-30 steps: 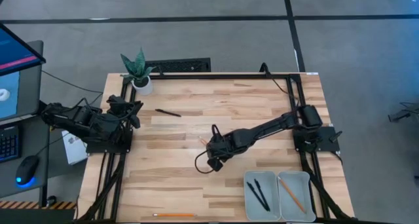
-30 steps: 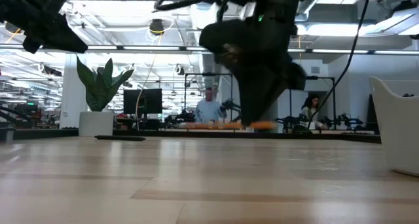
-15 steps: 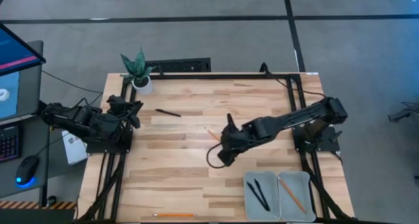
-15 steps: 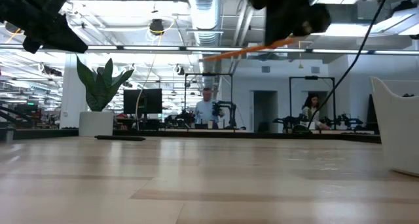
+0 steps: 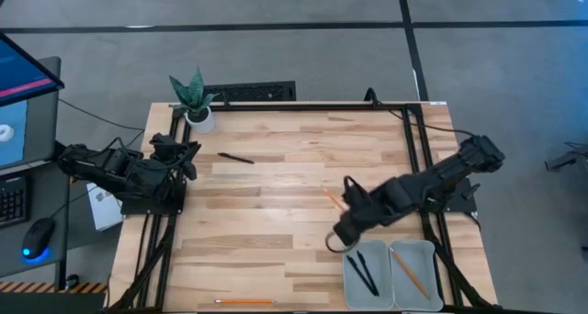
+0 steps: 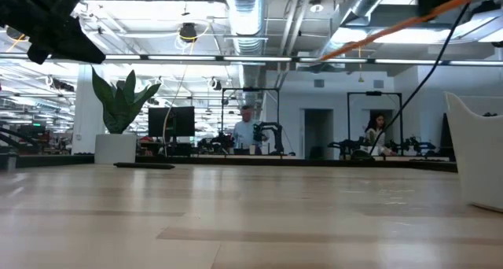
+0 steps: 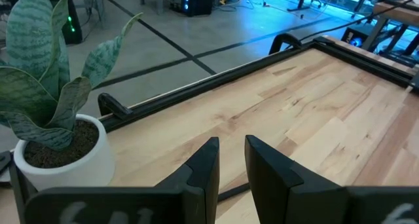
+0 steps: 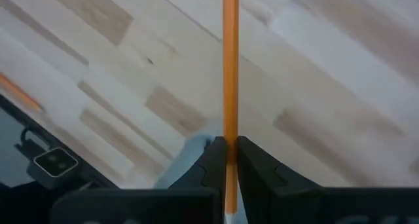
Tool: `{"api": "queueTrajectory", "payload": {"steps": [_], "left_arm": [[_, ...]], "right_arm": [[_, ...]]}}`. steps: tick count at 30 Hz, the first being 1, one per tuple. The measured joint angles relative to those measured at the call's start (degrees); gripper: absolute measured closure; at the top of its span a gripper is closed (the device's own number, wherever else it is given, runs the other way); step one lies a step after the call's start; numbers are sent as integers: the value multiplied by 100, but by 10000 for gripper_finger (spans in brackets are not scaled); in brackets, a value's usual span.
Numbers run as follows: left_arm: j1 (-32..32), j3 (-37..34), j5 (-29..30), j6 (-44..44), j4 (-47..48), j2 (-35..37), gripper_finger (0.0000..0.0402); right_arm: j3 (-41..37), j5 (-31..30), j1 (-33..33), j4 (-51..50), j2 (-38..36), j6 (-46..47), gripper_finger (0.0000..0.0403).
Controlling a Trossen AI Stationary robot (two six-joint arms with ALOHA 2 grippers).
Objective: Sort pens & pencils
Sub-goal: Put the center orange pencil into the bottom right gray bin
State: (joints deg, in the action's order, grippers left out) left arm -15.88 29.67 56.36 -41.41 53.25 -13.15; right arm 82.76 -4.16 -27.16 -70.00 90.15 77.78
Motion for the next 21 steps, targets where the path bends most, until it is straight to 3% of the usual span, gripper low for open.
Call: {"api": "queueTrajectory", "payload": {"steps": [21], "left_arm": [[0, 0, 0, -12, 2, 0, 338]], "right_arm": [[0, -511, -3117, -896, 16, 4757, 353]]}}
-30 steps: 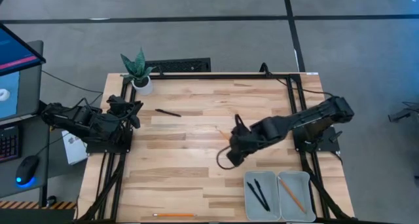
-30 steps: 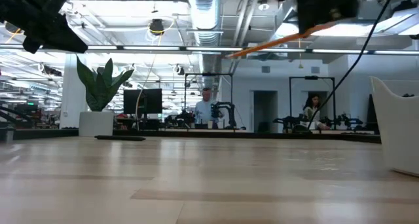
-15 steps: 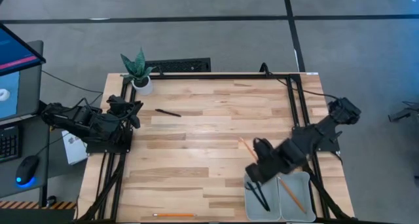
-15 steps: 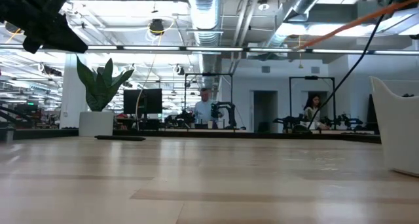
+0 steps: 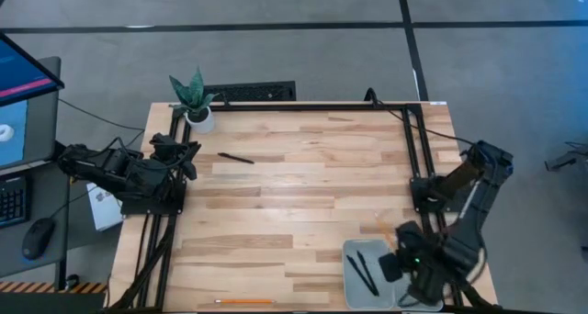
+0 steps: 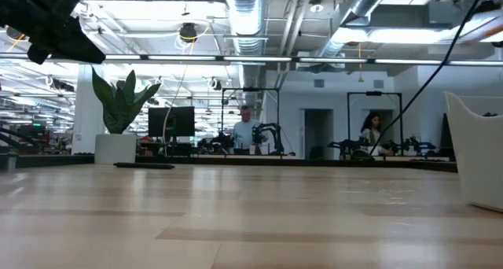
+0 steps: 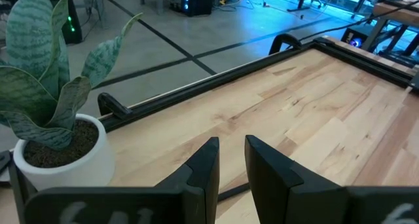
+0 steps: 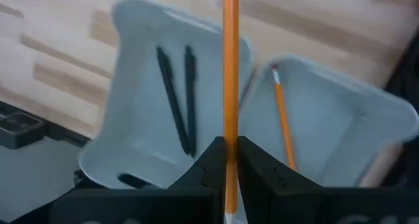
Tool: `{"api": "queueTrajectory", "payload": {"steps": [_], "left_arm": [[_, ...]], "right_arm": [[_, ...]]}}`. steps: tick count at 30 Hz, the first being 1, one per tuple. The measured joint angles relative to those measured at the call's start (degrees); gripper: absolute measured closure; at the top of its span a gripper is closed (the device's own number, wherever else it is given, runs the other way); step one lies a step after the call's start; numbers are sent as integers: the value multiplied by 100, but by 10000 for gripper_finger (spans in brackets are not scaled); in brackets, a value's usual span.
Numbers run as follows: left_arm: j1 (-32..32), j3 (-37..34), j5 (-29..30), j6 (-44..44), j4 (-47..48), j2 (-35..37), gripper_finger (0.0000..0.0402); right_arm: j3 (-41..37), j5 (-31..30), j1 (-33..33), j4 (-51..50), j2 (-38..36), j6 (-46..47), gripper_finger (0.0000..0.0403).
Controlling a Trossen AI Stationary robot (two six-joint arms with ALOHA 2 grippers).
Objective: Sort pens & pencils
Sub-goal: Put the center orange pencil into the bottom right gray bin
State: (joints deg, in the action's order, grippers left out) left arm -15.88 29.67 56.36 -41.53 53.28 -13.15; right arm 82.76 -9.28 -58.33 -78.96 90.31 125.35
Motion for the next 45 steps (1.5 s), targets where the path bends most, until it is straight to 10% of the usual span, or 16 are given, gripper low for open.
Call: {"api": "queueTrajectory", "payload": {"steps": [15, 45], "left_arm": [[0, 0, 0, -30, 0, 0, 338], [0, -525, -44, -720, -225, 2, 338]], "right_arm": [[-2, 690, -956, 906, 1208, 579, 353], [395, 957, -1653, -35, 1201, 684, 353]]}}
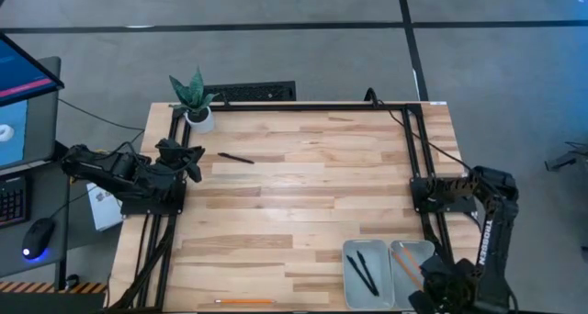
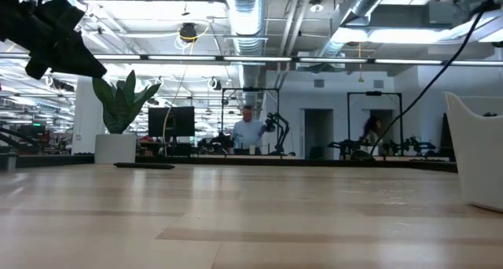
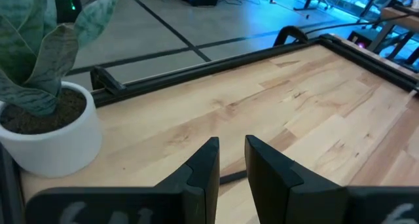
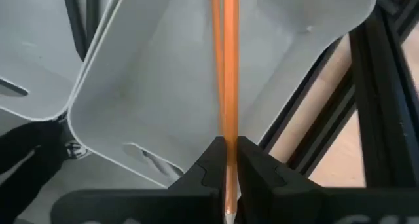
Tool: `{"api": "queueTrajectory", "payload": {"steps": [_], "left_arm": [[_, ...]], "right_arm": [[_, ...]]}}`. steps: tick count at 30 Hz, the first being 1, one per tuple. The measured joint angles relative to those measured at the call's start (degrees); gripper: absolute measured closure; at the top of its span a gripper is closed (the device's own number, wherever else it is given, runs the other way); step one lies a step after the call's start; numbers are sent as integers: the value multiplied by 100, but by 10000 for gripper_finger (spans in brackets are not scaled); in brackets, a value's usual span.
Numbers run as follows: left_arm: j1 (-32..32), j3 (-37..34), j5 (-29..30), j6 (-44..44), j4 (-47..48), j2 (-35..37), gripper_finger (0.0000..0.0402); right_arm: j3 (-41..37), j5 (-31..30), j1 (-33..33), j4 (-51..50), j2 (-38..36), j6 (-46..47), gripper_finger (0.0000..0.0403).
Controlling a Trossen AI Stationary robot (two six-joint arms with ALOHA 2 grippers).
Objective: Sort pens & pencils
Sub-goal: Put the center orange pencil into the bottom right gray bin
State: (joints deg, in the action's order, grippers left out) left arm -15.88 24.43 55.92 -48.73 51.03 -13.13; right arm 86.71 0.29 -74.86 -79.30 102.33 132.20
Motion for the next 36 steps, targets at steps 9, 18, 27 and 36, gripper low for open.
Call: {"api": "queueTrajectory", "payload": {"steps": [9, 18, 27, 36], "left_arm": [[0, 0, 37, 2, 0, 0, 338], [0, 0, 37, 4, 0, 0, 338], [0, 0, 31, 4, 2, 0, 338], [0, 1, 27, 4, 2, 0, 338]], "right_arm": [[-10, -170, -5, -38, 238, -97, 353], [7, -110, 4, -84, 448, -173, 353], [0, -118, 72, -79, 460, -131, 353], [-68, -12, 148, -52, 465, -84, 353]]}}
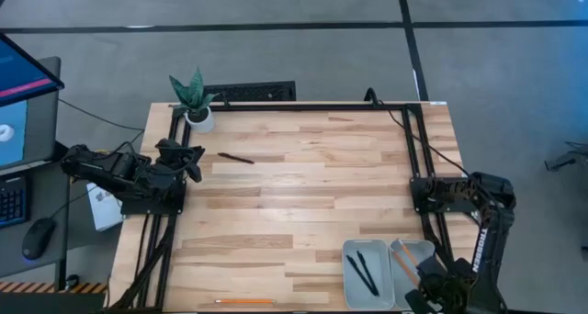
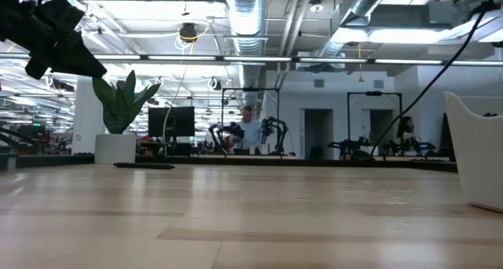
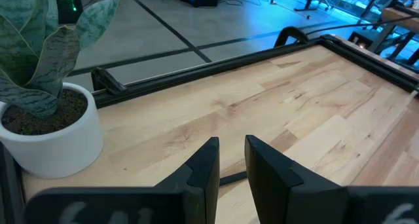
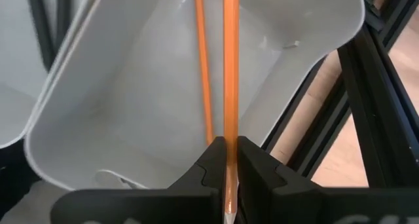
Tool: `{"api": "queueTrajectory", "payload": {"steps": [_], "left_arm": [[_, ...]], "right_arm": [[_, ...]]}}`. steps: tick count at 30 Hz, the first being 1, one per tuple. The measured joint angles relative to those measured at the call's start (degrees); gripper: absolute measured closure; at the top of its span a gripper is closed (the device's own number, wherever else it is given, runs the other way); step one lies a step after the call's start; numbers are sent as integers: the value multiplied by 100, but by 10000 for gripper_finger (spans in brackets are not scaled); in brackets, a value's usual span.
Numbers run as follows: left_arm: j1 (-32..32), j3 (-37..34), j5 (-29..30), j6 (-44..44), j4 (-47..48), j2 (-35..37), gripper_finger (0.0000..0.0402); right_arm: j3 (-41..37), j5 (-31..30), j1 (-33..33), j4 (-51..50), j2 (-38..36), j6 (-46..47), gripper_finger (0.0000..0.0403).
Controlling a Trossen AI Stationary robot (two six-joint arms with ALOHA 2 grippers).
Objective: Sort pens & pencils
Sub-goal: Put the center orange pencil into the bottom right gray bin
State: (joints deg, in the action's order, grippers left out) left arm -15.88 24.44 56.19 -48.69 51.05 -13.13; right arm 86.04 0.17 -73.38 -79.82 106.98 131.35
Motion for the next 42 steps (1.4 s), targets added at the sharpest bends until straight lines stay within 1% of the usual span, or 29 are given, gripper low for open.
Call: {"api": "queueTrajectory", "payload": {"steps": [17, 30, 37, 42], "left_arm": [[0, 1, 0, 0, 0, 0, 338], [0, 1, 3, 0, 0, 0, 338], [0, 1, -30, 0, 2, 0, 338], [0, 1, -30, 2, 2, 0, 338]], "right_arm": [[-376, 149, 24, 97, -11, -2, 353], [-389, 224, -3, 96, -9, -18, 353], [-389, 322, -11, 333, -7, -657, 353], [-393, 435, -25, 396, 0, -866, 353]]}}
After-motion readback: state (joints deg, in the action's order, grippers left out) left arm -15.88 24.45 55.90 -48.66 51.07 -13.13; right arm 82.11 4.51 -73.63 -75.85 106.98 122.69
